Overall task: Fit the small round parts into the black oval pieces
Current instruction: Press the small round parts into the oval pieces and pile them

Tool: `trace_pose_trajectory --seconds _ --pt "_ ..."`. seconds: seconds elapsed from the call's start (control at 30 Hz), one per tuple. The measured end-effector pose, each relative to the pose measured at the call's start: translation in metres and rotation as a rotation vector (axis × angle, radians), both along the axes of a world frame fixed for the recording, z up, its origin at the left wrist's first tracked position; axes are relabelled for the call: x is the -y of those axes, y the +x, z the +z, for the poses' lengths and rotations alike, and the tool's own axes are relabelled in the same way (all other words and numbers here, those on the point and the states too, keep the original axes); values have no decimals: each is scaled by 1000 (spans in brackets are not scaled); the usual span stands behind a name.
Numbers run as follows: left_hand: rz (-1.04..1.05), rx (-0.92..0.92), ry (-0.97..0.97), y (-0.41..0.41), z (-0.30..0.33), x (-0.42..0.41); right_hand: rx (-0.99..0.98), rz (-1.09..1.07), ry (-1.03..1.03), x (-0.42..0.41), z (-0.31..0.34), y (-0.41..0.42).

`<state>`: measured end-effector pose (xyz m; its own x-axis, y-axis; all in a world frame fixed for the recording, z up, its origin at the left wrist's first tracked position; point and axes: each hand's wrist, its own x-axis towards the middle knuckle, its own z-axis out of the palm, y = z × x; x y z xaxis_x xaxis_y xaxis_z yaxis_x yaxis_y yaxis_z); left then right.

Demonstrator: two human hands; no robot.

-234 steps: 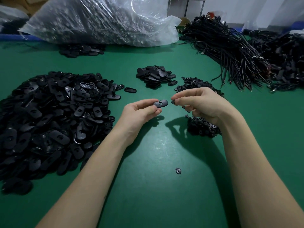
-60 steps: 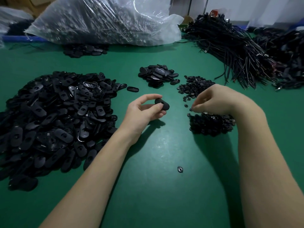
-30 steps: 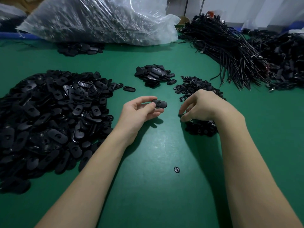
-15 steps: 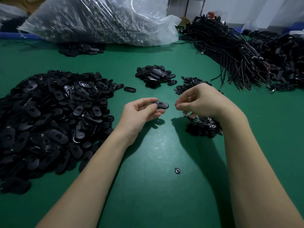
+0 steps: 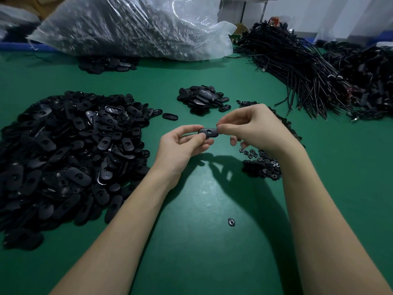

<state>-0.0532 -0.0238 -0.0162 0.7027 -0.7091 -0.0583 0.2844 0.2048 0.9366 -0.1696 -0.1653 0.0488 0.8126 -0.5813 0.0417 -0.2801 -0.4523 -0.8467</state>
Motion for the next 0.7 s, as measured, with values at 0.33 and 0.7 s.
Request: trace_pose_trajectory --seconds 0.33,0.7 --pt "16 -17 2 -1 0 1 -1 -101 90 -4 -6 8" --pt "22 -18 -5 0 -1 1 -35 -126 115 -12 -7 15"
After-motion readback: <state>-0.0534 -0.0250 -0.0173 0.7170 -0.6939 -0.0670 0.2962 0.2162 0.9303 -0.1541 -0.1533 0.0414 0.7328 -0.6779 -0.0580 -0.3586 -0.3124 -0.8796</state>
